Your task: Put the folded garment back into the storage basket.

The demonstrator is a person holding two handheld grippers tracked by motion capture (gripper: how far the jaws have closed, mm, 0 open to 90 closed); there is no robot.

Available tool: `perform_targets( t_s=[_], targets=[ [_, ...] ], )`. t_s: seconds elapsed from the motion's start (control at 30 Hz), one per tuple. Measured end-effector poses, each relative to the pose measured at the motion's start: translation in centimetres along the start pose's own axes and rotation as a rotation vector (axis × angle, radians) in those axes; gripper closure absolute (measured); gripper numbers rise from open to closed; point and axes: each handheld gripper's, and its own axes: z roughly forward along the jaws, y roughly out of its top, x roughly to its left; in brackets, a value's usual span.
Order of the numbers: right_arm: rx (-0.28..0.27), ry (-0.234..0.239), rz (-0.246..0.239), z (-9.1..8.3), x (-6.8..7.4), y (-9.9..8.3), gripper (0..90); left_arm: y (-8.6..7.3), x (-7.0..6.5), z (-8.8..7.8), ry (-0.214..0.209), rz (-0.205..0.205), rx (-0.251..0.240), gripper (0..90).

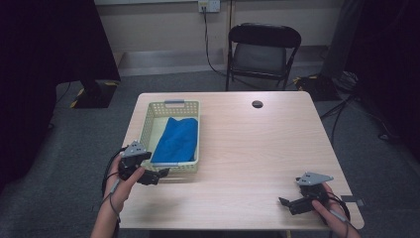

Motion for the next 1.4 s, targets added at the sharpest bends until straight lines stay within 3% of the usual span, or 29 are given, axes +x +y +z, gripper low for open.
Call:
perform_targets(
  t_s=[0.23,0.33,0.73,1.2,1.4],
  targets=[
    [0.000,0.000,0.000,0.0,0.0,0.0,0.0,-0.5,0.2,-0.3,0.003,0.000,-0.001,4.8],
    [0.000,0.000,0.000,0.0,0.0,0.0,0.0,-0.7,0.3,-0.5,0.026,-0.004,-0.001,4.8],
    [0.000,0.000,-0.001,0.0,0.0,0.0,0.0,-1.6,0.5,-0.8,0.025,-0.018,-0.029,4.5],
    [0.000,0.006,-0.007,0.0,0.1,0.0,0.0,-2.8,1.2,-1.2,0.067,0.001,-0.031,4.5],
    [0.000,0.005,-0.007,0.0,0.1,0.0,0.0,-3.0,1.3,-1.4,0.059,-0.006,-0.050,4.5]
  ],
)
